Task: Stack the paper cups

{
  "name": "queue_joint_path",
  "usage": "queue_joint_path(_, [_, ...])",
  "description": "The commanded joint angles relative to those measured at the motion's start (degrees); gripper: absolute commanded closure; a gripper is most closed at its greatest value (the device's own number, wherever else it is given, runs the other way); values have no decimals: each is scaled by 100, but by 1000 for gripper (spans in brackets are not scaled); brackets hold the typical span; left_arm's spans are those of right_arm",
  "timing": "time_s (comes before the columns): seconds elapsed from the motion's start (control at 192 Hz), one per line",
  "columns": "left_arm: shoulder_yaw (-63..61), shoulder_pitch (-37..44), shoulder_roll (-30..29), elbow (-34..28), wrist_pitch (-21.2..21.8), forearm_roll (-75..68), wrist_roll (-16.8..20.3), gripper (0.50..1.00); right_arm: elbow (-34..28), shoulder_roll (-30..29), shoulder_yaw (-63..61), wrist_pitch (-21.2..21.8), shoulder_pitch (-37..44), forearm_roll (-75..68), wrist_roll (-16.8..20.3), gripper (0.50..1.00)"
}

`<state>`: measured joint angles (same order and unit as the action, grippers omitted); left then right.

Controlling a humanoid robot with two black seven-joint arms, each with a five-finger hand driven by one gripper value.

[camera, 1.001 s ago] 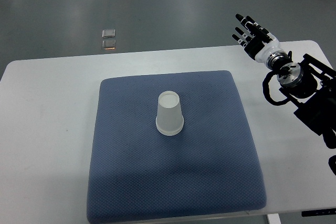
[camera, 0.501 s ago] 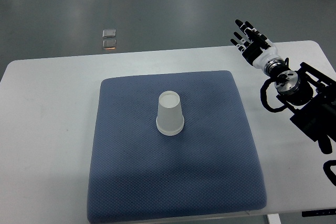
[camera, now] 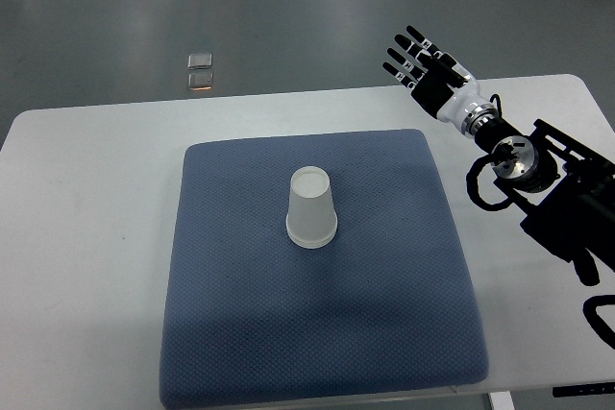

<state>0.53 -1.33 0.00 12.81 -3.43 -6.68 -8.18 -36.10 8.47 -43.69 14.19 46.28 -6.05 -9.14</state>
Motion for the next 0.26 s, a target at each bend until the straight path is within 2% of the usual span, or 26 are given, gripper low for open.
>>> queue_joint_path(0.0, [0,1,0,2,0,0,0,500,6,-83,36,14,12,86,0,581])
queue_joint_path(0.256, [0,1,0,-7,0,0,0,500,24,-153,80,-12,12,156,-18,581])
